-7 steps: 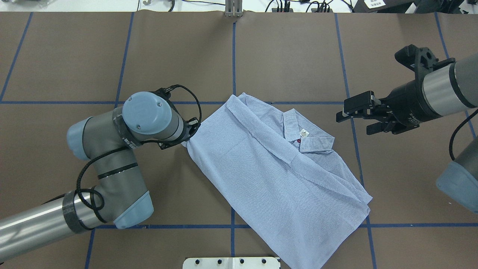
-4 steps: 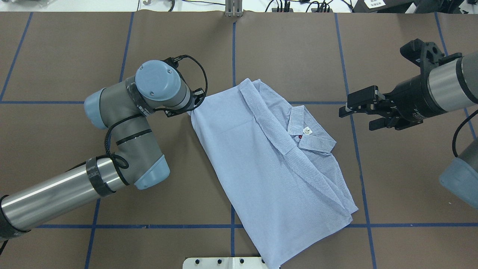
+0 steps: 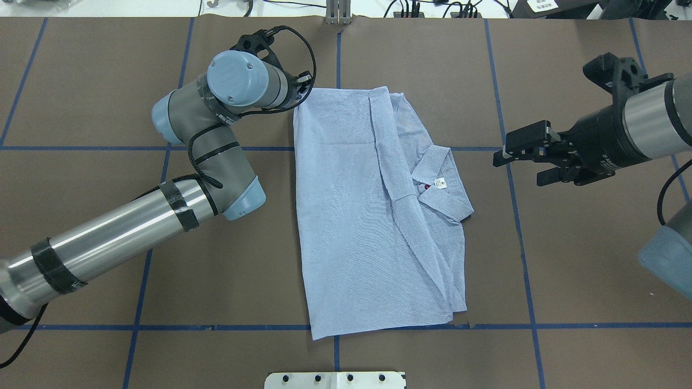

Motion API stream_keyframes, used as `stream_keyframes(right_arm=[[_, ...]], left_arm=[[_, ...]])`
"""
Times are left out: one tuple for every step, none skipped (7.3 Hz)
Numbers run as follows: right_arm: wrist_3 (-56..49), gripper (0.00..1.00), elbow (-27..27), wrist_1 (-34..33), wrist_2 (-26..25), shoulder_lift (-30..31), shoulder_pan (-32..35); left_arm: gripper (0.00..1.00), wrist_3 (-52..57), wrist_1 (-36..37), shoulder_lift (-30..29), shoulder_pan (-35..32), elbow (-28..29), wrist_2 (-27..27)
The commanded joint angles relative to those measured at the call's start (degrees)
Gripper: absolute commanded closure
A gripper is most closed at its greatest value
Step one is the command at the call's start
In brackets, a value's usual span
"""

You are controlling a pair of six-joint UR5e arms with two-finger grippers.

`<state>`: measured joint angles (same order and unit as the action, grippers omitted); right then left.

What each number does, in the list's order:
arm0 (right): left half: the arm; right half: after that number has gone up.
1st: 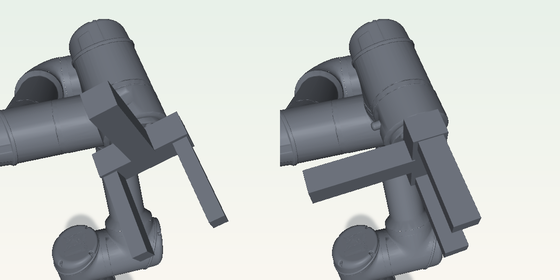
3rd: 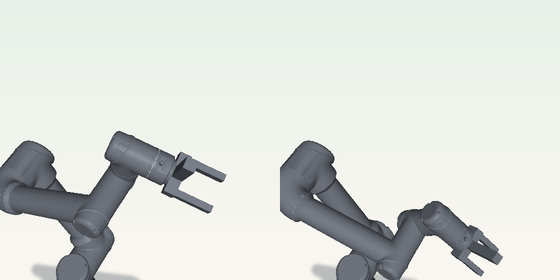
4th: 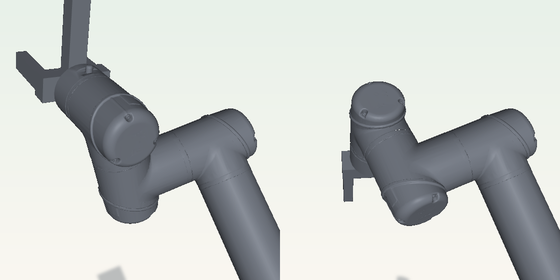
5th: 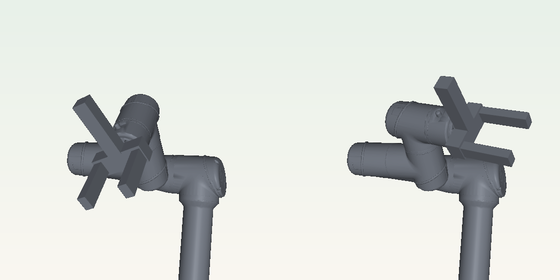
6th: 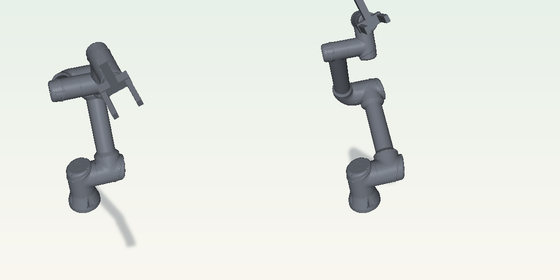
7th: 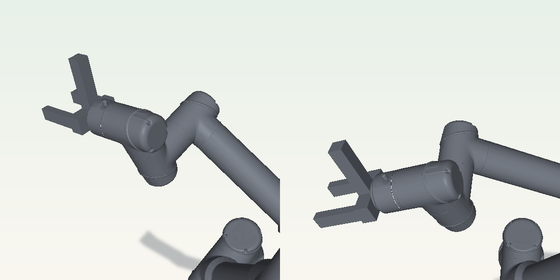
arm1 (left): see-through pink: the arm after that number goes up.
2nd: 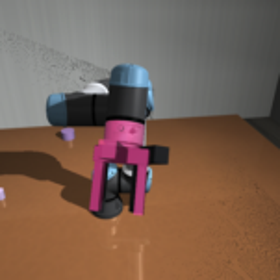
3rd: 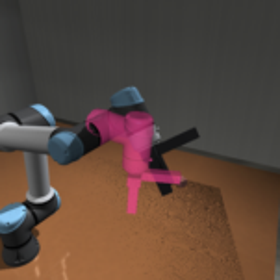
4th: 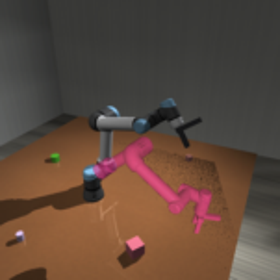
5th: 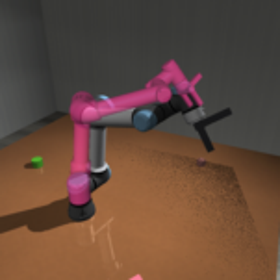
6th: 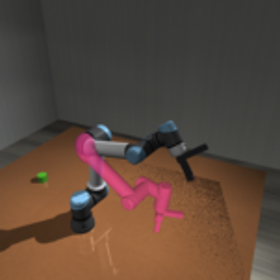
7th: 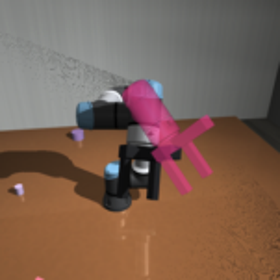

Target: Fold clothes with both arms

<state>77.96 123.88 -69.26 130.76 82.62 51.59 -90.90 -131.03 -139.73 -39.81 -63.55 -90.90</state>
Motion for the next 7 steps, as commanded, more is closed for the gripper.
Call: stream_keyframes(right_arm=[[0.0, 0.0, -0.13, 0.0, -0.07, -0.26, -0.08], [0.0, 0.0, -0.31, 0.0, -0.16, -0.26, -0.17], [0.0, 0.0, -0.4, 0.0, -1.46, -0.35, -0.26], [-0.09, 0.0, -0.49, 0.0, -3.04, -0.27, -0.52], [-0.09, 0.0, -0.66, 0.0, -3.67, -0.7, -1.22], [-0.18, 0.0, -1.45, -0.09, -6.2, -1.49, -2.27], [-3.57, 0.0, -2.24, -0.44, -9.01, -1.58, -3.93]], left_arm=[[1.0, 0.11, -10.37, -1.76, -0.1, 6.84, 5.46], [1.0, 0.11, -10.39, -1.77, -0.18, 6.87, 5.56], [1.0, 0.11, -10.56, -1.94, -0.27, 6.87, 6.17], [0.94, 0.11, -10.56, -2.03, -0.27, 6.6, 6.35], [0.02, 0.28, -10.56, -1.95, -0.27, 6.6, 6.44], [0.0, 1.15, -10.48, -1.94, -0.62, 5.21, 6.35], [0.0, 1.34, -9.69, -1.6, -1.84, 3.11, 5.83]])
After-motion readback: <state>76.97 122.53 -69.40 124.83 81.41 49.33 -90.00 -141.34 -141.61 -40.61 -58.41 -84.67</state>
